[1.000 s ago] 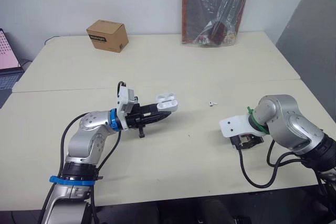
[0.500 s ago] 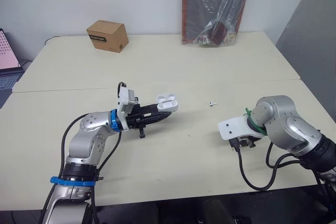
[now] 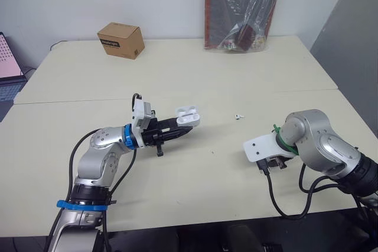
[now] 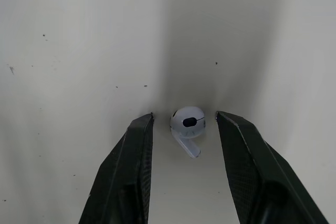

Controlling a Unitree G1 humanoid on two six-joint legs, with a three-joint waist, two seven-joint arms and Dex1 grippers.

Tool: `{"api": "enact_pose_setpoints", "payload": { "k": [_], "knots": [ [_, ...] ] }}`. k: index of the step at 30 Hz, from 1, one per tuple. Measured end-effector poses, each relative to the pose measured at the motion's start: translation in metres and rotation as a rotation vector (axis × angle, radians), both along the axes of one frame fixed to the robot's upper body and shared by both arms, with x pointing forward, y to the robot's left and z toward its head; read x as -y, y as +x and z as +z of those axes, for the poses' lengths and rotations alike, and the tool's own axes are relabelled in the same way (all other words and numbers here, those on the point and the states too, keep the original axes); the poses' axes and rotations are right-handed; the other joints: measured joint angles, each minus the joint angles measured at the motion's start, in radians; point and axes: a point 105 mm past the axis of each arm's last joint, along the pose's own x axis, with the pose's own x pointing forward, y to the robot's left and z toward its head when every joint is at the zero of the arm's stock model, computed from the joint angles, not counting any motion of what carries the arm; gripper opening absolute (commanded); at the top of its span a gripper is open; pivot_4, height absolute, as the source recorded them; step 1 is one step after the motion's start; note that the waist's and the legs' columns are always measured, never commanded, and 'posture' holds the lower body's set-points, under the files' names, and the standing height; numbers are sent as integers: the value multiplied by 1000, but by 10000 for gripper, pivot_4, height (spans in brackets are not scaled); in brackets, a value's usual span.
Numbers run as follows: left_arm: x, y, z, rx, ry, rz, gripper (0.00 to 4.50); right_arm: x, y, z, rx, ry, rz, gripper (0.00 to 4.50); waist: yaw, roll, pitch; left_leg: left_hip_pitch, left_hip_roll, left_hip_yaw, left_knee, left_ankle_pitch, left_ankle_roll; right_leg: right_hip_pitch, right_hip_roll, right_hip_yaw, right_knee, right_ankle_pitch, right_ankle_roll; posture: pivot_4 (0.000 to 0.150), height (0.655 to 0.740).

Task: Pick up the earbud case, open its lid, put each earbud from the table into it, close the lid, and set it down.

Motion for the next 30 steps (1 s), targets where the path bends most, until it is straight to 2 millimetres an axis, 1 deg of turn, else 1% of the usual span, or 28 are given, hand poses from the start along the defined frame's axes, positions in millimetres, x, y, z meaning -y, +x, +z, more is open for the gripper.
{"api": "enact_pose_setpoints", "payload": {
  "k": [1, 4, 6, 29, 30],
  "knots": [
    [0, 0, 0, 0, 0, 0, 7605, 0, 0, 0, 0, 0, -1, 19513, 0, 0, 0, 0, 0, 0, 0, 0, 0, 0, 0, 0, 0, 0, 0, 1500, 7400],
    [0, 0, 0, -1, -3, 0, 7605, 0, 0, 0, -2, -3, 1, 13529, 0, 0, 0, 0, 0, 0, 0, 0, 0, 0, 0, 0, 0, 0, 0, 1500, 7400],
    [1, 0, 0, -1, -4, -1, 7605, 1, 0, 0, -1, -5, 2, 6541, 0, 0, 0, 0, 0, 0, 0, 0, 0, 0, 0, 0, 0, 0, 0, 1500, 7400],
    [1, 1, 0, 2, -8, 15, 7605, -1, -3, -2, 37, -63, 36, 6541, 1, 0, 0, 0, 0, 0, 0, 0, 0, 0, 0, 0, 0, 0, 0, 1500, 7400],
    [1, 1, 0, 3, -8, 15, 7605, -1, -3, -1, 37, -63, 36, 5631, 1, 0, 0, 0, 0, 0, 0, 0, 0, 0, 0, 0, 0, 0, 0, 1500, 7400]
  ]
}}
